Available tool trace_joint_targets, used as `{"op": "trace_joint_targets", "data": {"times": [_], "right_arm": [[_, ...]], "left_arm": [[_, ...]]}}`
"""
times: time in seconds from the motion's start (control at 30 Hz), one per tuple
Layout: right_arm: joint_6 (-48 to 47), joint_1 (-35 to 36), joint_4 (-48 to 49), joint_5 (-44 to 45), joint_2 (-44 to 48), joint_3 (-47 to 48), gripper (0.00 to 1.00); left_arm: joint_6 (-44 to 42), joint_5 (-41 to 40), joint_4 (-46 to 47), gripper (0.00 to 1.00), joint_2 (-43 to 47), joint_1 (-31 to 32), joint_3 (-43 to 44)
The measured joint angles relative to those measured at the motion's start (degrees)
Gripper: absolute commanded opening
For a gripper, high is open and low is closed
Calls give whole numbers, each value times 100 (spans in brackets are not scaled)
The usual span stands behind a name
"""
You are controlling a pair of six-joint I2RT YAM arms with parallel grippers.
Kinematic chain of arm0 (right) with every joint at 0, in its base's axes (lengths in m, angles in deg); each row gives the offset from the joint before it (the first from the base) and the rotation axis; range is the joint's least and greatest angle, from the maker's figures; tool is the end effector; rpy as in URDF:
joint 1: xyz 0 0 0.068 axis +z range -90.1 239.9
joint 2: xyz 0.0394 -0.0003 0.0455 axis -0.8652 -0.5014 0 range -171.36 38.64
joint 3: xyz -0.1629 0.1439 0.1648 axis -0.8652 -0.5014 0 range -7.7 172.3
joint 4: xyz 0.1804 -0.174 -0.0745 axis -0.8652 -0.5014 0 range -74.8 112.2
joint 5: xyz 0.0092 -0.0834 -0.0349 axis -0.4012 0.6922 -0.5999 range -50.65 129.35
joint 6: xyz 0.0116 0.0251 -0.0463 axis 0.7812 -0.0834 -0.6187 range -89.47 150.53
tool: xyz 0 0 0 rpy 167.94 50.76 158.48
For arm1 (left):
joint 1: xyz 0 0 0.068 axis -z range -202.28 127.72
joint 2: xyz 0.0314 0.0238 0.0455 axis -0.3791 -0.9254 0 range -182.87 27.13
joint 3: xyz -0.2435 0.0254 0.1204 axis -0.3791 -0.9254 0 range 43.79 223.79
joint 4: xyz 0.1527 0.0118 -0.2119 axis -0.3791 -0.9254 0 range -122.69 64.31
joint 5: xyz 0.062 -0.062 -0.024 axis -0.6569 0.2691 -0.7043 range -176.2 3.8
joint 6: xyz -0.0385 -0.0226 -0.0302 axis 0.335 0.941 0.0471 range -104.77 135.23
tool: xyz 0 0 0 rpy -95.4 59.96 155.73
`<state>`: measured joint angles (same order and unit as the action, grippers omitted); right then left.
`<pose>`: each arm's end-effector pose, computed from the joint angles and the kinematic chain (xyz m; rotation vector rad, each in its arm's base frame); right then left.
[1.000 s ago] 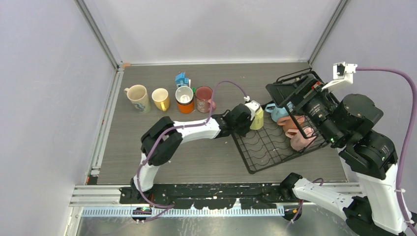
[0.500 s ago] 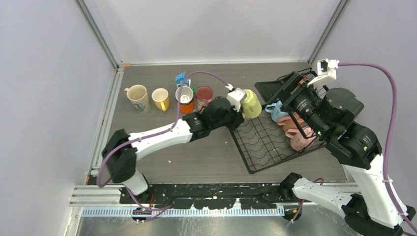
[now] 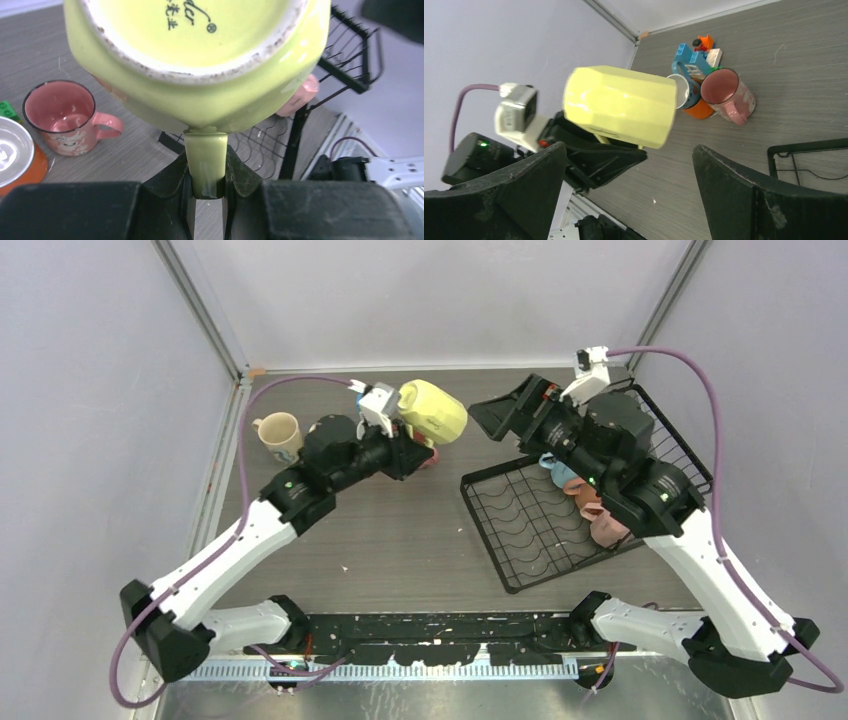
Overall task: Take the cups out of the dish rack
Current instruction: Unload the cup from the dish rack, then place the cup at the center of the board.
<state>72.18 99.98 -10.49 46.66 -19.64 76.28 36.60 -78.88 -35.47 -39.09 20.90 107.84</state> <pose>0.1440 0.1154 0.4850 0.1253 1.7814 0.9461 0.1921 -0.1864 0.3832 0.4491 1.8188 -0.9108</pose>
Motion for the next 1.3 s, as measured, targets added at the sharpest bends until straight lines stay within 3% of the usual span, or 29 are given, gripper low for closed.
{"op": "trace_joint_targets", "data": {"times": [0.27,0.77,0.97,1.3], "right_arm": [[254,0,785,-649,-223,-466,100],[855,0,3001,-1735,-407,-1370,98],[1233,4,4063,-1969,-603,-1753,79],[1416,337,4918,-1939,-743,-1871,51]], "left_arm": [[496,1095,-120,0,754,-527,0],[1762,2343,584,0,817,-903,-170],[2354,2660,1246,0,772,-1034,-372],[3250,3008,2055,0,577,-1235,-634]]}}
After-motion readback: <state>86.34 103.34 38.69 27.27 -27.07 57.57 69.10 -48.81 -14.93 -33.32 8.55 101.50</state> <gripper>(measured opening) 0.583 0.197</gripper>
